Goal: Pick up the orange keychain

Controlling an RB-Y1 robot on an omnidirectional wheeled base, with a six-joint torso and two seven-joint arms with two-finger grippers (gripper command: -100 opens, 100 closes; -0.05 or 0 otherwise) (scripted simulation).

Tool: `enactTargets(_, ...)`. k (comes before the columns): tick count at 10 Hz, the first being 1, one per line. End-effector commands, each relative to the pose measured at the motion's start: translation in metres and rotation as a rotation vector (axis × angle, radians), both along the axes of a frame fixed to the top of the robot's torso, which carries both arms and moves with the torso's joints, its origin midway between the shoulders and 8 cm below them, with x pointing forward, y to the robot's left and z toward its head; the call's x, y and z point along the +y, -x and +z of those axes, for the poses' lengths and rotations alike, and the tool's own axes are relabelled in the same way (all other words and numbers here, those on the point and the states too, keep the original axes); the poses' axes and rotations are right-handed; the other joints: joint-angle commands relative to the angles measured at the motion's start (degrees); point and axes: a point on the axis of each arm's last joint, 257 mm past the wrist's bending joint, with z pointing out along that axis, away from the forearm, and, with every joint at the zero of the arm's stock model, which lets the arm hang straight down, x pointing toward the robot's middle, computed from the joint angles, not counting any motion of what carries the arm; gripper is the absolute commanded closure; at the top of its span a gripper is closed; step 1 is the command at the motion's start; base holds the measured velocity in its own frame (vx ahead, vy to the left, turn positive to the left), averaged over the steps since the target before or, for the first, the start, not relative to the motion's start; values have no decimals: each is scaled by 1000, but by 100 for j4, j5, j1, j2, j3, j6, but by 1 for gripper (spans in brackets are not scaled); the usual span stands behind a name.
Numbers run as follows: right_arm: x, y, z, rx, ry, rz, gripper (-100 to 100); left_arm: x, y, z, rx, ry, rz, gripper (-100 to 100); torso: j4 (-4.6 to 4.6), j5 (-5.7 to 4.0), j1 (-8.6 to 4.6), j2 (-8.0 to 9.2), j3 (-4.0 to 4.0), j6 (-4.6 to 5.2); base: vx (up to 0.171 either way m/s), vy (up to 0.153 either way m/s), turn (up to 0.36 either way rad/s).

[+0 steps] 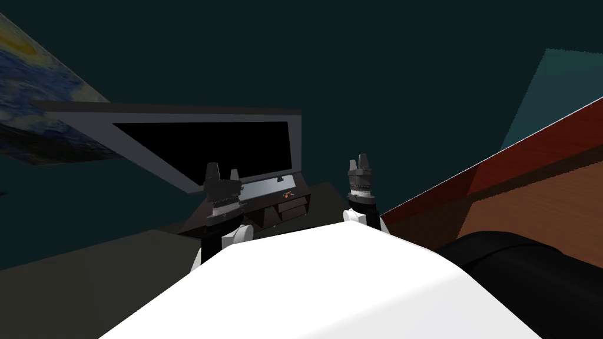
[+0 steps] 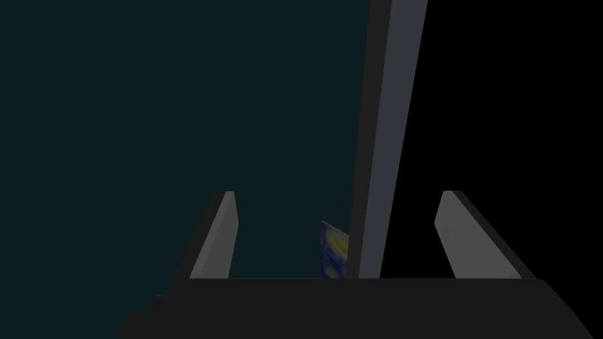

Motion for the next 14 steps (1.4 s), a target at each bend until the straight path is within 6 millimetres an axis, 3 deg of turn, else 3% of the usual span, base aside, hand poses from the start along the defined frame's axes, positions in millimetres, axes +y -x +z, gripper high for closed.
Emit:
enactTargets(1, 0, 0, 0, 0, 0, 0, 0, -2, -6, -8, 27, -27, -15, -100, 0, 0, 0, 0, 0, 0, -7, -30, -26)
enactTargets(3, 0, 0, 0, 0, 0, 0, 0, -4, -17, -26, 86, -67, -36, -100, 1, -4, -21, 5, 3, 1, -17, -85, -39)
enactTargets(6, 0, 0, 0, 0, 0, 0, 0, 3, -42, -68, 218, -117, -55, -100, 3, -11, -50, 16, 9, 1, -43, -148, -62)
enactTargets(8, 0, 0, 0, 0, 0, 0, 0, 13, -60, -102, 320, -151, -60, -100, 3, -16, -72, 11, 7, 2, -25, -199, -85)
enactTargets(9, 0, 0, 0, 0, 0, 0, 0, 13, -61, -106, 330, -151, -59, -100, 2, -17, -74, 11, 6, 1, -15, -121, -11)
enactTargets(10, 0, 0, 0, 0, 0, 0, 0, 21, -69, -125, 389, -165, -57, -100, 2, -13, -50, 8, 5, 0, -10, -109, -55)
enactTargets(11, 0, 0, 0, 0, 0, 0, 0, 21, -70, -126, 392, -164, -56, -100, 1, -10, -44, 6, 3, 1, -8, -85, -34)
enactTargets(13, 0, 0, 0, 0, 0, 0, 0, 41, -85, -164, 506, -188, -46, -100, 2, -9, -37, 8, 5, 1, -11, -148, -92)
enactTargets(14, 0, 0, 0, 0, 0, 0, 0, 43, -86, -171, 525, -186, -43, -100, 1, -14, -65, 2, 1, 1, -5, -168, -10)
